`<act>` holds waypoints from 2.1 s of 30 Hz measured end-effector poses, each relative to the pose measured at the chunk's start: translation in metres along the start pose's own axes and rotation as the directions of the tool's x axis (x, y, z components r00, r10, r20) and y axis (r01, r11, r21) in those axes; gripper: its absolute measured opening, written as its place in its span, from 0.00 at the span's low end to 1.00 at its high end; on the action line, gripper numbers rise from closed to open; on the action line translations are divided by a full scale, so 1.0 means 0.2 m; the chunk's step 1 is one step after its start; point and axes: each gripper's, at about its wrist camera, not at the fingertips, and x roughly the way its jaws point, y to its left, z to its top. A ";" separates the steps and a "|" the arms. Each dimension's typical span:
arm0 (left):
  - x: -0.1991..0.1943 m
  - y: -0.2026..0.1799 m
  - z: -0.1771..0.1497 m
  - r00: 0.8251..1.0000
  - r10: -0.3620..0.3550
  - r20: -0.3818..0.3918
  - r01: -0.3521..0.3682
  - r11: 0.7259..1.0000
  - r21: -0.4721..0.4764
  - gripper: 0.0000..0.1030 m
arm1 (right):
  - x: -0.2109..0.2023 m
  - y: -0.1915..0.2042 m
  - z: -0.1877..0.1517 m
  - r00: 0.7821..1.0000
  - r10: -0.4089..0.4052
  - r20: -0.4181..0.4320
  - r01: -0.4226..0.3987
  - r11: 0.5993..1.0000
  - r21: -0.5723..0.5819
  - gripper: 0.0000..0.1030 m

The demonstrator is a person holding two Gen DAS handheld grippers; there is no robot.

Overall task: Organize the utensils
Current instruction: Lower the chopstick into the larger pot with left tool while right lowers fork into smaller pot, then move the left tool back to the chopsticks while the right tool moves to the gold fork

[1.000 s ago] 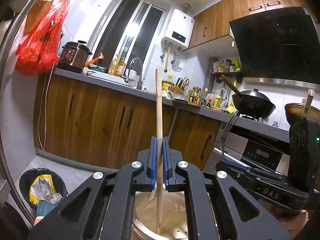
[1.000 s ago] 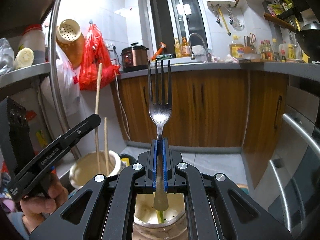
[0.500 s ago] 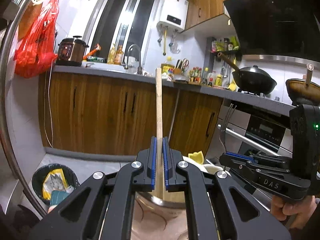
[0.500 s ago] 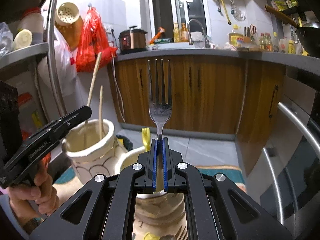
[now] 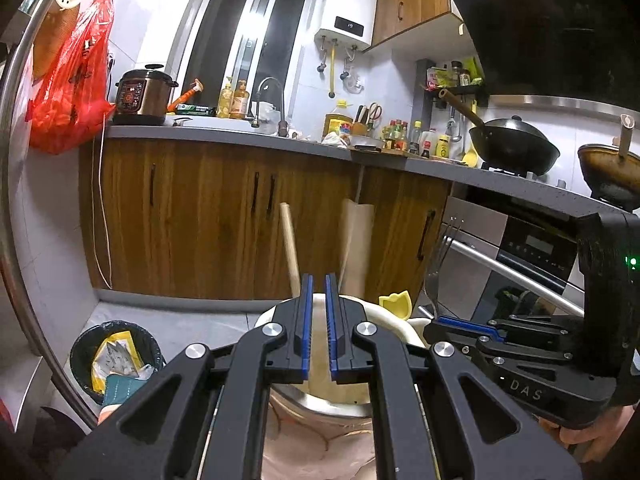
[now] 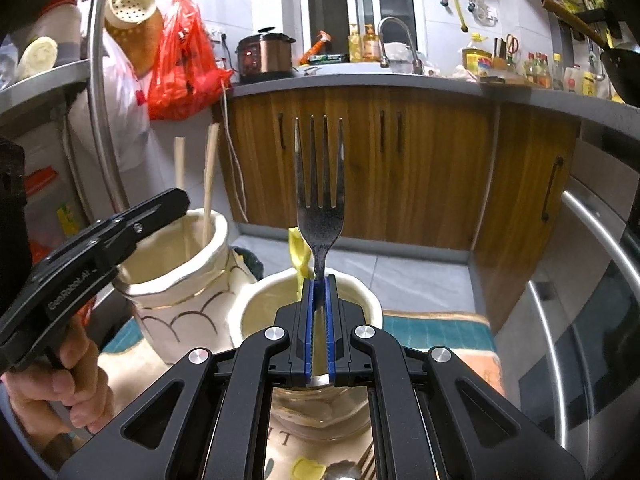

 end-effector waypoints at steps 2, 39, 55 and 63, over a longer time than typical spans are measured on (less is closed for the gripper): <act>-0.01 0.00 0.01 1.000 0.002 0.002 -0.002 1.000 -0.001 0.12 | 0.00 -0.01 0.01 1.000 -0.003 0.003 0.003 1.000 0.003 0.06; -0.54 0.12 -0.12 0.995 0.008 -0.099 -0.007 1.000 0.010 0.69 | -0.41 -0.10 -0.24 0.999 -0.048 -0.010 0.048 0.999 0.016 0.32; -0.35 -0.06 -0.48 0.877 0.001 -0.481 0.077 0.987 0.142 0.44 | -0.13 -0.17 -0.55 0.924 0.020 -0.381 0.001 0.998 0.055 0.22; -0.30 -0.09 -0.58 0.814 0.003 -0.580 0.123 0.976 0.178 0.40 | -0.11 -0.13 -0.56 0.912 0.015 -0.410 -0.008 1.000 0.018 0.22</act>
